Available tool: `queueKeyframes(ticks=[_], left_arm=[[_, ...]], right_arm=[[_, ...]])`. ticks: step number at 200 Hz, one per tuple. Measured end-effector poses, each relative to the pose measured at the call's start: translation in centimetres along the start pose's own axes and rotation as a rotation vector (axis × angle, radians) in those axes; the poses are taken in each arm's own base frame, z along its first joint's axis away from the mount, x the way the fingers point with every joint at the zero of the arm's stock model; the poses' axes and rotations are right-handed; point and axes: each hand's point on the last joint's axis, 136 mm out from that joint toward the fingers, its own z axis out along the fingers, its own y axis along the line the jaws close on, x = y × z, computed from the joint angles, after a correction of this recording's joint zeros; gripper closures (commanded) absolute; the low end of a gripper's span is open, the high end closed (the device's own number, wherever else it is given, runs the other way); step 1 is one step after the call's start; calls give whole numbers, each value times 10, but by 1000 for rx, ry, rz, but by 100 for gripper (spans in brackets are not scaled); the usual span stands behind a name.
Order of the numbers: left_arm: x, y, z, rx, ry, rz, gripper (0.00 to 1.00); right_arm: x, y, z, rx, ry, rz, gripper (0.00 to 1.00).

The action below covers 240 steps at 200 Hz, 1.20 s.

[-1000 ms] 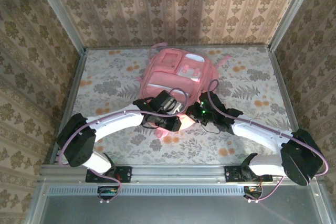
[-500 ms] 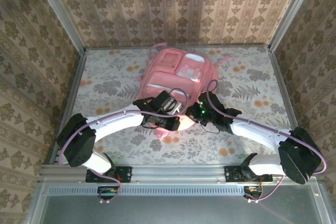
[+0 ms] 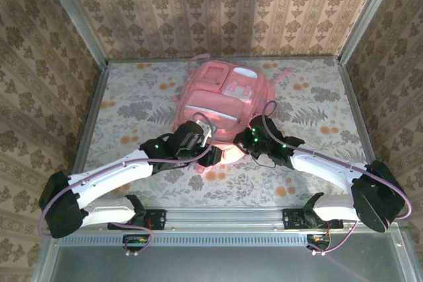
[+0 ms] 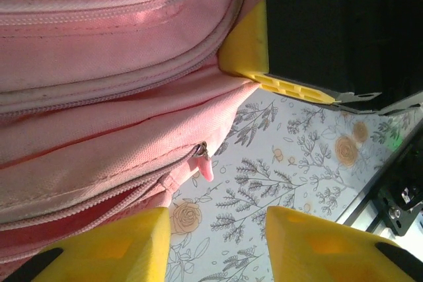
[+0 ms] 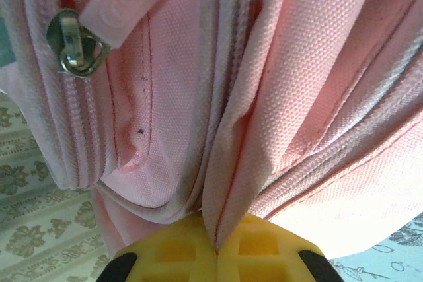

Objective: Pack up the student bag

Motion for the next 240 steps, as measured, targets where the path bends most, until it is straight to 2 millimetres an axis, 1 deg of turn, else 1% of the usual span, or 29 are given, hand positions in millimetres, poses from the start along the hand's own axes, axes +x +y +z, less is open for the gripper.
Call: queueKeyframes(ticks=[25, 56, 75, 94, 114, 136, 164, 203, 240], left_arm=[[4, 5, 7, -24, 19, -27, 56], [15, 12, 16, -59, 66, -56, 53], [18, 15, 18, -69, 79, -66, 52], [19, 16, 20, -75, 86, -68, 52], [18, 22, 21, -96, 81, -74, 50], [8, 27, 21, -112, 45, -84, 49], [-3, 31, 23, -114, 3, -97, 52], [-1, 37, 35, -132, 17, -104, 56], [-3, 38, 36, -136, 6, -111, 56]], right_arm=[[-1, 5, 0, -10, -3, 39, 100], [-5, 22, -1, -38, -9, 67, 100], [-7, 32, 0, -51, -10, 79, 100], [-7, 37, 3, -54, -8, 82, 100], [-3, 39, 7, -53, -2, 82, 100], [-1, 39, 11, -48, -2, 85, 100], [1, 41, 14, -54, 0, 94, 100], [3, 40, 18, -50, 5, 111, 100], [3, 40, 18, -50, 5, 120, 100]])
